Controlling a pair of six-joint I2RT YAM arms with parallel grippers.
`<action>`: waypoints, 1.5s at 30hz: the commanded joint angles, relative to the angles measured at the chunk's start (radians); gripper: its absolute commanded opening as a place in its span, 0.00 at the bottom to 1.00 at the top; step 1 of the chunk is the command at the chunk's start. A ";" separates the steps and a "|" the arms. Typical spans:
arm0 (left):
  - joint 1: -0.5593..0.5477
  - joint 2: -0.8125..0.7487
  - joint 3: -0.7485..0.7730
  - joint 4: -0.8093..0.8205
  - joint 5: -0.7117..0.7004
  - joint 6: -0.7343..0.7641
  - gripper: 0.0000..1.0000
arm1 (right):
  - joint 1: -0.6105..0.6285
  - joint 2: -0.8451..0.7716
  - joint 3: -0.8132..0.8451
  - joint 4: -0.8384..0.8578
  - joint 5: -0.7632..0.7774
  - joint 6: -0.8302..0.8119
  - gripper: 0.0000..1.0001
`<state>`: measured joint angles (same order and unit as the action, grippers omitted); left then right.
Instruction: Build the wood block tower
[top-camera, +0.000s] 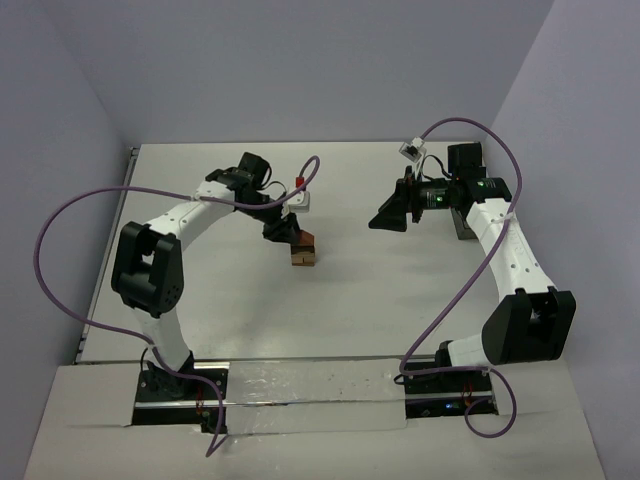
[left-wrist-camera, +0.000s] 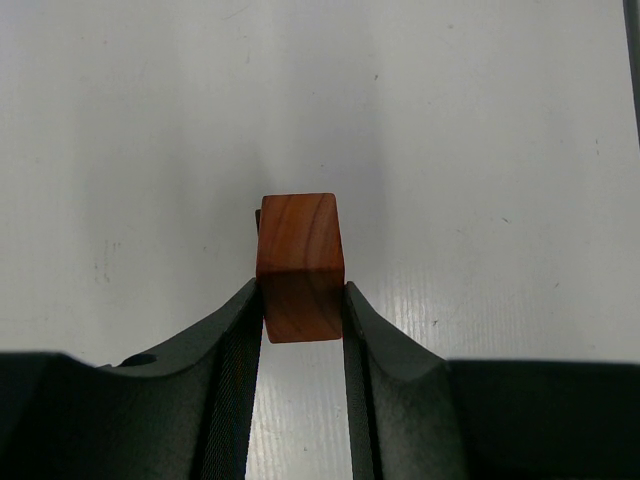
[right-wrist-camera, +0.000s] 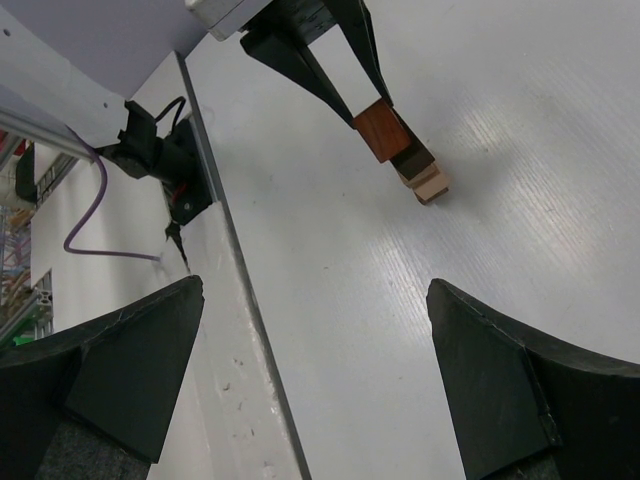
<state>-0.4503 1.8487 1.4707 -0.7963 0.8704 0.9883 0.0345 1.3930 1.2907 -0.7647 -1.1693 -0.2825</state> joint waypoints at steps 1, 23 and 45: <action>-0.005 0.011 0.063 0.046 0.028 -0.020 0.11 | -0.005 0.000 0.047 -0.008 -0.023 -0.015 1.00; -0.005 0.036 0.054 0.035 -0.003 -0.027 0.17 | -0.005 0.001 0.033 -0.002 -0.028 -0.017 1.00; -0.005 0.036 0.047 0.038 -0.001 -0.040 0.25 | -0.005 0.003 0.031 -0.003 -0.032 -0.020 1.00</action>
<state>-0.4503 1.8931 1.4883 -0.7775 0.8403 0.9451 0.0345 1.3960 1.2907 -0.7644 -1.1717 -0.2863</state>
